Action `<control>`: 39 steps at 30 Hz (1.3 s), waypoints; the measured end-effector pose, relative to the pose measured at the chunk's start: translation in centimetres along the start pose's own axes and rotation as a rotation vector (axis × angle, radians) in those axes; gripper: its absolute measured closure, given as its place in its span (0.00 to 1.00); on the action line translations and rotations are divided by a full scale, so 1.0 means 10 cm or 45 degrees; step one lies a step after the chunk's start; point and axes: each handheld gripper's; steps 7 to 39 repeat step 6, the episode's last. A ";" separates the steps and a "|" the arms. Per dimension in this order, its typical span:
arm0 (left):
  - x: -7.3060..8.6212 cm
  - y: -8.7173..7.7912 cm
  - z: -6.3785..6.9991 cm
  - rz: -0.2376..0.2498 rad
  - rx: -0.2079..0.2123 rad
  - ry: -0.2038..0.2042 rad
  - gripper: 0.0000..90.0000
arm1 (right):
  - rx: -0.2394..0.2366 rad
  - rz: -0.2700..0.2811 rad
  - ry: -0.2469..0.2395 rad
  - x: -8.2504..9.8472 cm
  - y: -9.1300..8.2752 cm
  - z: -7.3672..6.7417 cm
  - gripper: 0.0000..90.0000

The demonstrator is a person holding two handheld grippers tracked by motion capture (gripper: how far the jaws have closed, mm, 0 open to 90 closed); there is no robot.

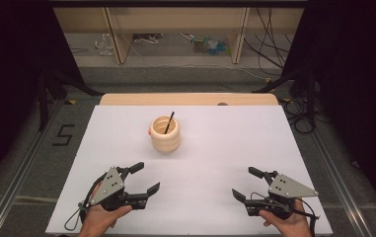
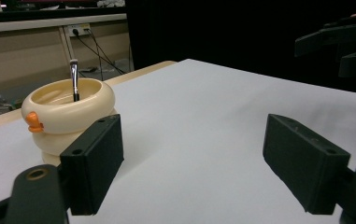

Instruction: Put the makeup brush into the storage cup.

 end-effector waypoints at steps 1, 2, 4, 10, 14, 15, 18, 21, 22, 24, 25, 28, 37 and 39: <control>0.00 0.00 0.00 0.000 0.000 -0.001 0.22 | 0.000 0.000 0.000 0.00 0.00 0.00 0.18; 0.00 0.00 0.00 0.000 0.000 -0.001 0.22 | -0.001 0.000 -0.001 0.00 0.00 0.00 0.18; 0.00 0.00 0.00 0.000 0.000 -0.001 0.22 | -0.003 0.000 0.001 0.00 0.00 0.00 0.18; 0.00 0.00 0.00 0.000 -0.002 -0.005 0.22 | -0.002 0.000 -0.001 0.00 0.00 0.00 0.18; 0.00 0.00 0.00 0.000 -0.002 -0.005 0.22 | -0.002 0.000 -0.001 0.00 0.00 0.00 0.18; 0.00 0.00 0.00 0.000 -0.002 -0.005 0.22 | -0.002 0.000 -0.001 0.00 0.00 0.00 0.18; 0.00 0.00 0.00 0.000 -0.002 -0.005 0.22 | -0.002 0.000 -0.001 0.00 0.00 0.00 0.18; 0.00 0.00 0.00 0.000 -0.002 -0.005 0.22 | -0.002 0.000 -0.001 0.00 0.00 0.00 0.18; 0.00 0.00 0.00 0.000 -0.002 -0.005 0.22 | -0.002 0.000 -0.001 0.00 0.00 0.00 0.18; 0.00 0.00 0.00 0.000 -0.002 -0.005 0.22 | -0.002 0.000 -0.001 0.00 0.00 0.00 0.18; 0.00 0.00 0.00 0.000 -0.002 -0.005 0.22 | -0.002 0.000 -0.001 0.00 0.00 0.00 0.18; 0.00 0.00 0.00 0.000 -0.002 -0.005 0.22 | -0.002 0.000 -0.001 0.00 0.00 0.00 0.18; 0.00 0.00 0.00 0.000 -0.002 -0.005 0.22 | -0.002 0.000 -0.001 0.00 0.00 0.00 0.18; 0.00 0.00 0.00 0.000 -0.002 -0.005 0.22 | -0.002 0.000 -0.001 0.00 0.00 0.00 0.18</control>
Point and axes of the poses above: each handheld gripper's, and its own axes: y roughly forward along the jaws, x roughly out of its underside, z roughly to its right, and after that the axes turned 4 degrees about x, right-handed
